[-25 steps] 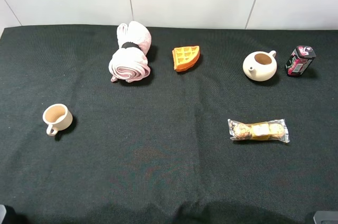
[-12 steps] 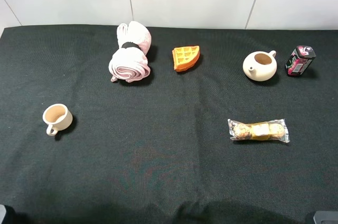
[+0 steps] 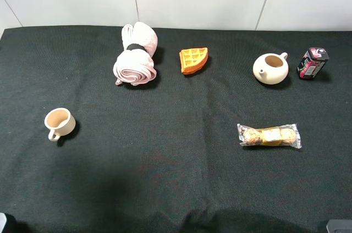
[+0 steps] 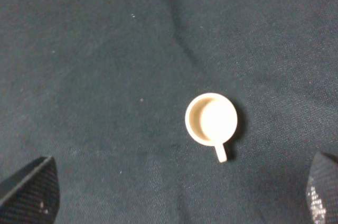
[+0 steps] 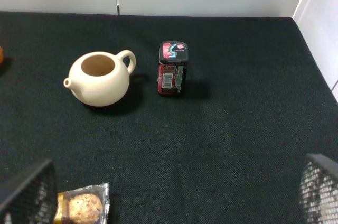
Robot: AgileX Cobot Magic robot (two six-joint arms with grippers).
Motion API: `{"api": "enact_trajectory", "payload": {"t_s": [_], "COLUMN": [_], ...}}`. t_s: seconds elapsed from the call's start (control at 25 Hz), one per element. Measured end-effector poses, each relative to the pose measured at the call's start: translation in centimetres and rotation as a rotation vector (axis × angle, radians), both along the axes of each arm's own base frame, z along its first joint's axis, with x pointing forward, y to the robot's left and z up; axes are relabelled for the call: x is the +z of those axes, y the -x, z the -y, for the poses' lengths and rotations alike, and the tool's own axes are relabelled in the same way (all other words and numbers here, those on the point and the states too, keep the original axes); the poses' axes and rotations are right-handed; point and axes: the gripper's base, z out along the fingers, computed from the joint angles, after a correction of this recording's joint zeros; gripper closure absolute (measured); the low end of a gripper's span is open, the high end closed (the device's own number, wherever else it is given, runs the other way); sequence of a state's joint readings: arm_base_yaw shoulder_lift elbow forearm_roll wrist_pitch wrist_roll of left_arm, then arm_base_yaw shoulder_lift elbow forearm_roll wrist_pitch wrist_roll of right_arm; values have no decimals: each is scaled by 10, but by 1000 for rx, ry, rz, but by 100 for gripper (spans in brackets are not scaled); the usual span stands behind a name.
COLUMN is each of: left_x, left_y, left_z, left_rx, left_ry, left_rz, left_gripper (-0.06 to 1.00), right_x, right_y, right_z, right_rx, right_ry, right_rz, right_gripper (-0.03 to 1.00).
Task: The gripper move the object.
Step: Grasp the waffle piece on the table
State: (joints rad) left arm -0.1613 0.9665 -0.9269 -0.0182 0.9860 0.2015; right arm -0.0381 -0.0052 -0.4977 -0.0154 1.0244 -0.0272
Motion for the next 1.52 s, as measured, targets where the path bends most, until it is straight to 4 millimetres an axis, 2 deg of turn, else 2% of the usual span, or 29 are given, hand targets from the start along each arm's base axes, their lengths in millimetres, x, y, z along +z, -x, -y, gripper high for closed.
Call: {"api": "enact_trajectory", "payload": {"t_s": [0.24,0.48,1.0,1.52], "left_x": [-2,-5,-12,-38], "left_y": [-35,-67,-139,-198], "left_z": [9,27,84,140], "left_rx": [-43,-97,-226,-290], "left_ry": [-4,-14,-46,-36], "left_rz": [-63,-113,-221,-309], "left_gripper": [-5,-5,-5,-5], "right_x": [0,0,0,0], "right_y": [0,0,0,0], "right_z": [0,0,0,0], "right_rx": [0,0,0,0], "right_ry": [0,0,0,0], "right_rz": [0,0,0,0], "right_gripper": [27,27,27,27]}}
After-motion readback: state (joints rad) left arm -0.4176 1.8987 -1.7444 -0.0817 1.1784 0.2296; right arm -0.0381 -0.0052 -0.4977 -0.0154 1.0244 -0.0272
